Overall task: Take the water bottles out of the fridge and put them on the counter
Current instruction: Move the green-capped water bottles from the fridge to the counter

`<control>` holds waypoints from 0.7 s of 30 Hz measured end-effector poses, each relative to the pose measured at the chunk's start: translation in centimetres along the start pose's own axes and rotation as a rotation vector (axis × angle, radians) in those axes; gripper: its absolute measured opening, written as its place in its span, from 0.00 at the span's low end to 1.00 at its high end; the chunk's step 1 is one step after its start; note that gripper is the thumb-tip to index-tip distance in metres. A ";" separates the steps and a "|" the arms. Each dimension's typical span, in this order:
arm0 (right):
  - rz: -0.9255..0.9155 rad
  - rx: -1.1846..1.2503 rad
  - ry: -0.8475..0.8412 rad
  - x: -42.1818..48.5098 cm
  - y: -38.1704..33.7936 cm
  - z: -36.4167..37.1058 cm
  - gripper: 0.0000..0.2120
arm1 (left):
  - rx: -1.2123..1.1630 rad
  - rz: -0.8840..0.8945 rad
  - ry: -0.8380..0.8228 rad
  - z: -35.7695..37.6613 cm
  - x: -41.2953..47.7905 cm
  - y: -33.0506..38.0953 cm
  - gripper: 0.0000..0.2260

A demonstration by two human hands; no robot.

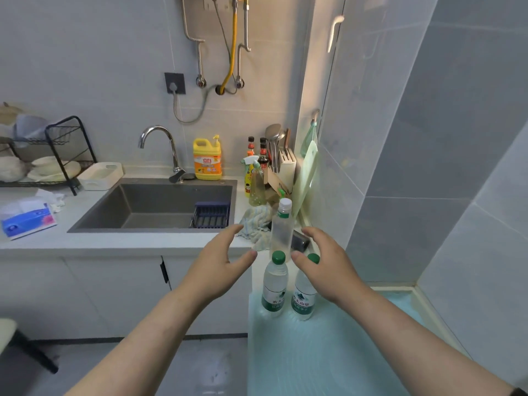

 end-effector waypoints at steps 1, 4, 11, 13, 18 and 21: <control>-0.019 0.001 0.006 -0.6 -1.1 -0.3 0.25 | 0.007 0.016 0.021 -1.2 -0.4 0.7 0.28; -0.088 0.000 0.008 -2.6 -4.4 -0.9 0.25 | 0.023 0.058 0.088 -4.3 -2.2 2.7 0.28; -0.194 0.002 -0.048 -8.8 -8.7 0.2 0.25 | 0.024 0.042 0.162 -7.3 -9.9 4.8 0.27; -0.234 -0.006 -0.076 -11.0 -9.5 1.1 0.26 | 0.039 0.021 0.187 -8.0 -12.7 5.4 0.27; -0.362 0.011 -0.194 -17.6 -12.1 3.3 0.26 | 0.082 -0.088 0.286 -10.9 -21.7 7.1 0.28; -0.452 0.036 -0.281 -22.7 -14.5 5.2 0.28 | 0.174 -0.168 0.374 -13.8 -28.9 8.0 0.28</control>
Point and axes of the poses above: each hand's wrist, its own x-axis towards the middle knuckle, its own z-axis out of the palm, y = z × x, the point moved 7 cm from there along x, towards the middle knuckle, and after that the axes turned 10 degrees about z, right-handed, at the moved point
